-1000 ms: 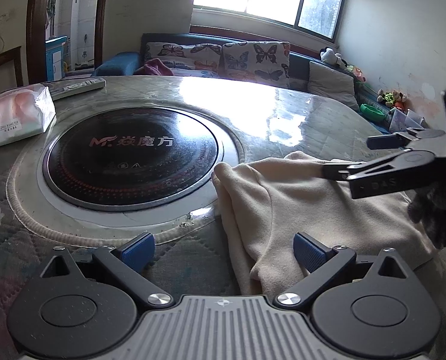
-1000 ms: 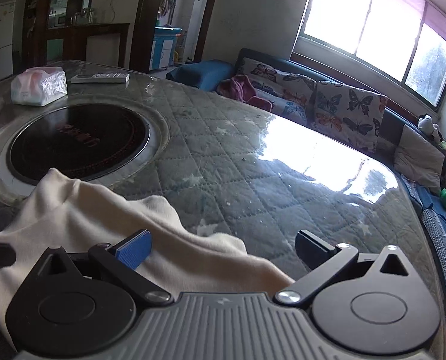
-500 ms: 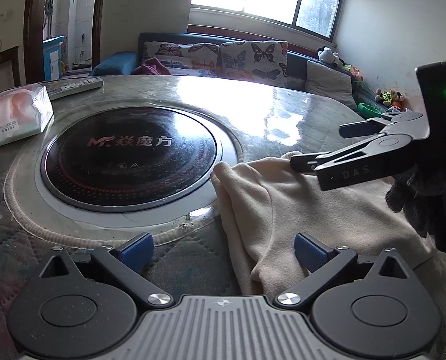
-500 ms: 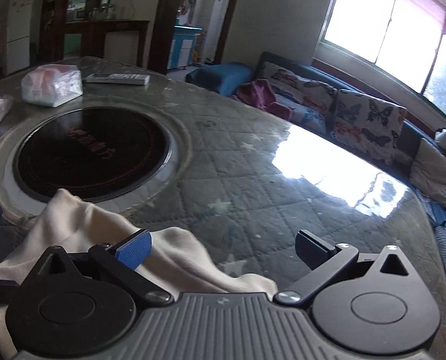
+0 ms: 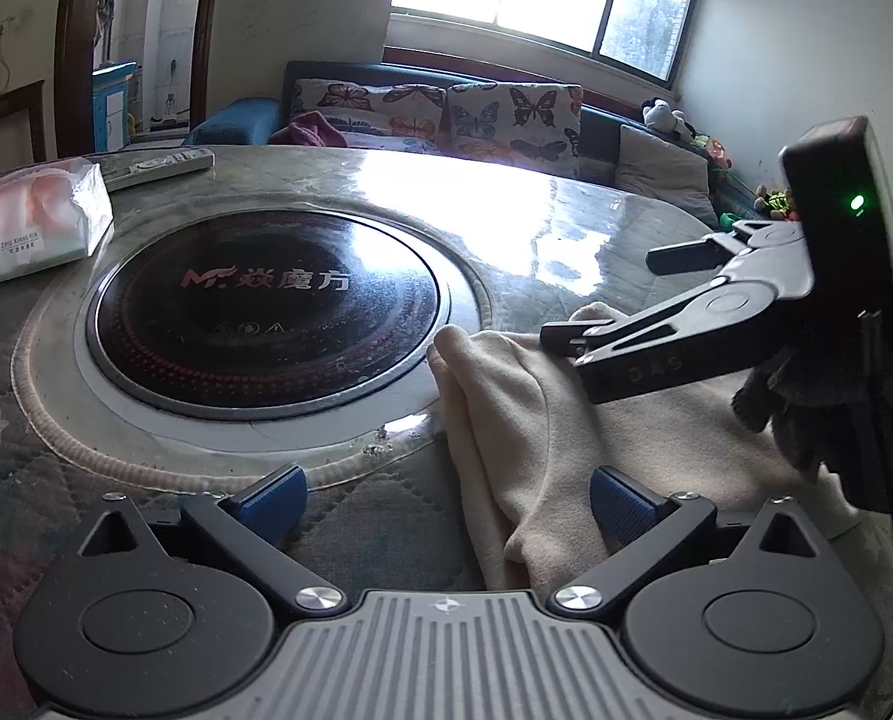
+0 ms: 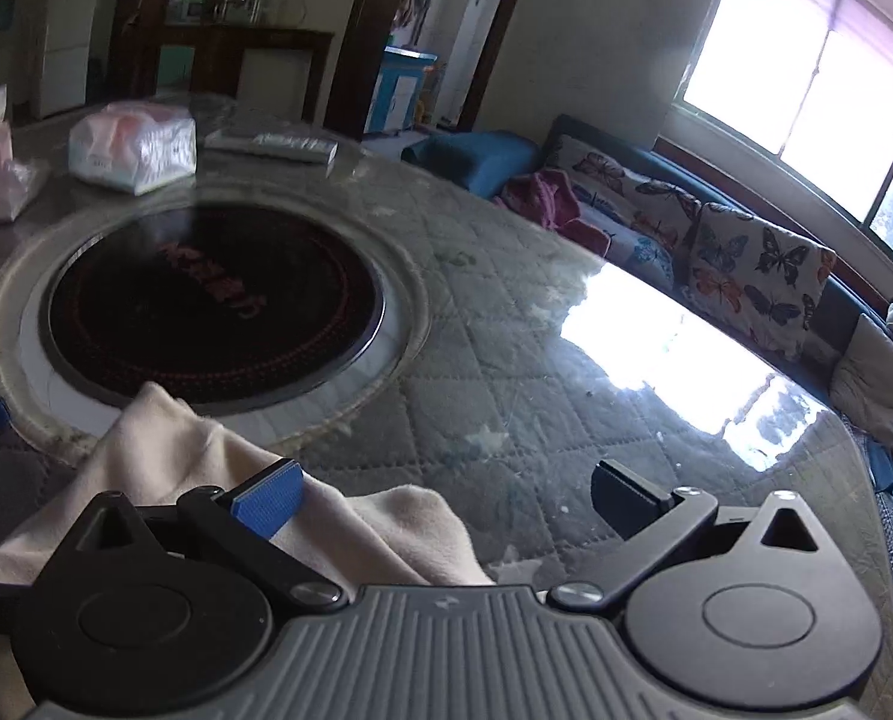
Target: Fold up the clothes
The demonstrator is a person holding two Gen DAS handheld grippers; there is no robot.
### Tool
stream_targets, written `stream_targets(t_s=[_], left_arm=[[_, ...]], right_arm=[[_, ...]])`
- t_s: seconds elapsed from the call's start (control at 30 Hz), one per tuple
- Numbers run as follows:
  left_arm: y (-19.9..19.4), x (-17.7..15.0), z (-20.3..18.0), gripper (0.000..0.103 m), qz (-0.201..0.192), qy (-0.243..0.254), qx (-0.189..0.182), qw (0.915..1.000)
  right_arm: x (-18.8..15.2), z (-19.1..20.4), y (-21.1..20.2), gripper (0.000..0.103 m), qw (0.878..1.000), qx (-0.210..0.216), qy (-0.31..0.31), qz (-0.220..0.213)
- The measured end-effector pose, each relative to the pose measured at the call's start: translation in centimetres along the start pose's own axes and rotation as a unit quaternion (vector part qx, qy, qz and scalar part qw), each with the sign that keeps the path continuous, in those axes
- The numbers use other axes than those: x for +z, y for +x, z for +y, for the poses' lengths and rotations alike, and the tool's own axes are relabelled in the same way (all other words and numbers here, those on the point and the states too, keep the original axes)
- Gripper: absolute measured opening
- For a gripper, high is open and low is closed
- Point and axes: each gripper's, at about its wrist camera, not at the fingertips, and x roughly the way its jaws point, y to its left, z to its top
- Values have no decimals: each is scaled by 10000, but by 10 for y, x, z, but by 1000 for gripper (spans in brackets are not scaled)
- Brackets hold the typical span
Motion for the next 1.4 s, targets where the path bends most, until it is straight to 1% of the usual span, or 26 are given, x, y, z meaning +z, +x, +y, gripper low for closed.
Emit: stream_targets(t_s=[0.17,0.27,0.33,0.43,0.6,0.7,0.73,0.87,1.03,1.27,1.37,1.4], left_arm=[[-6,-3,7,102,-1,-95,82,9999],[-7,-4,8,102,-10,-77,135,9999],[-8,-5,8,102,-3,-62,174,9998],[-11,-7,10,102,-2,-89,194,9998],[-16,-10,15,102,-24,-171,252,9995],[-16,-13,11,102,-45,10,345,9994],[-16,-14,9,102,-50,69,388,9992],[-18,-16,13,102,-44,48,400,9992],[-20,-15,18,100,-39,-32,378,9993],[-23,-15,20,96,-47,-75,347,9994],[-25,-14,22,93,-33,-156,271,9995],[-25,-14,23,92,-31,-185,252,9995]], right_arm=[[3,4,1,103,9999,-60,-9,-106],[3,9,6,103,9998,-38,-178,-11],[4,8,6,103,9998,-36,-179,-58],[6,5,-5,103,9997,-63,-144,-168],[2,3,-38,103,9989,-71,-192,-422],[-4,7,-53,103,9985,-6,-271,-473],[-7,9,-60,103,9983,26,-313,-498],[-17,16,-82,103,9973,182,-383,-598],[-33,31,-100,103,9949,491,-720,-515],[-51,59,-114,97,9905,783,-1073,-348],[-55,72,-117,95,9881,871,-1225,-335],[-55,75,-118,93,9874,911,-1251,-327]])
